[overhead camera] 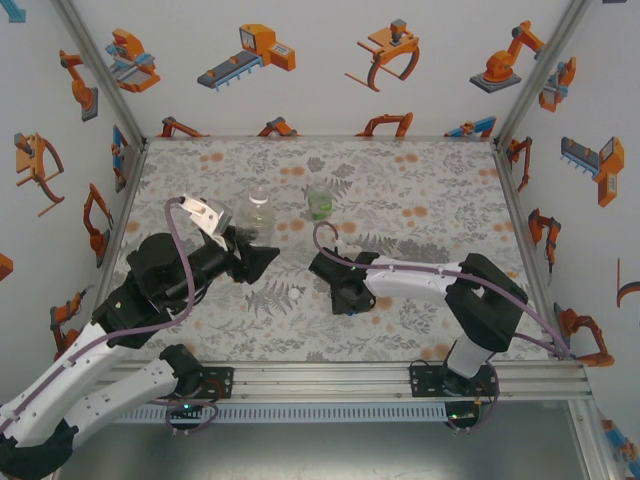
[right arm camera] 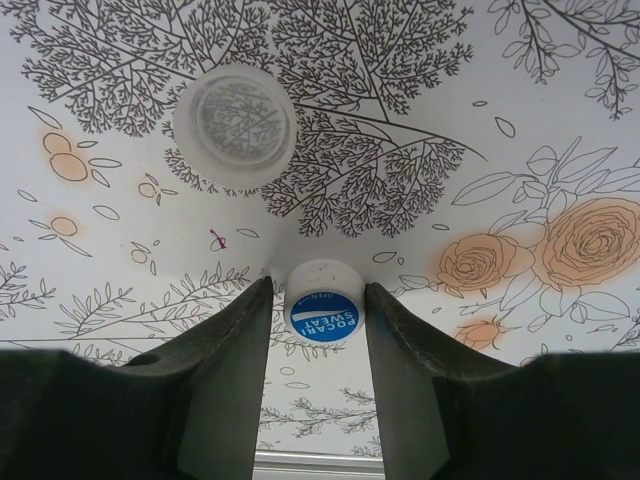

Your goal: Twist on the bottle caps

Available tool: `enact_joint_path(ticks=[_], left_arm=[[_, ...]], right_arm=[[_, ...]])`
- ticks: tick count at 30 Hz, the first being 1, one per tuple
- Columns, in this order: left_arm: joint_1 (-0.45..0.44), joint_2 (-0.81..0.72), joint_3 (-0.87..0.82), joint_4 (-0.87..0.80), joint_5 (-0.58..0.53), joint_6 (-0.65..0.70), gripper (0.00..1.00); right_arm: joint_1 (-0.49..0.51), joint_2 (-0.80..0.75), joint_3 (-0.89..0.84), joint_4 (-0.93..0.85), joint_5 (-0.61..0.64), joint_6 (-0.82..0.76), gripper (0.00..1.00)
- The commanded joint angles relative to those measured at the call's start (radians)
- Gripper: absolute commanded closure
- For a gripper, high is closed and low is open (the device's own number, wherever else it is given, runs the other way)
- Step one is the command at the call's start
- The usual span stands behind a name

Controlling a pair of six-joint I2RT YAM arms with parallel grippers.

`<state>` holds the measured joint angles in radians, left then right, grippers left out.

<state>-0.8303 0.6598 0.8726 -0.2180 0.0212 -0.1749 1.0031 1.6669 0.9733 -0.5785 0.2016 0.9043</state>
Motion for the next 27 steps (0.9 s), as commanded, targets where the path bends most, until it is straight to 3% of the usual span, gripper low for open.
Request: enact_joint_path(ticks=[1, 27], left_arm=[[0.005, -0.002, -0.006, 0.008, -0.005, -0.022, 0.99], [0.007, 0.018, -0.004, 0.021, 0.002, -0.033, 0.98]], right_arm=[[0.006, 0.01, 0.003, 0.012, 0.003, 0.003, 0.59], [0.006, 0.0, 0.015, -0.025, -0.017, 0.002, 0.6]])
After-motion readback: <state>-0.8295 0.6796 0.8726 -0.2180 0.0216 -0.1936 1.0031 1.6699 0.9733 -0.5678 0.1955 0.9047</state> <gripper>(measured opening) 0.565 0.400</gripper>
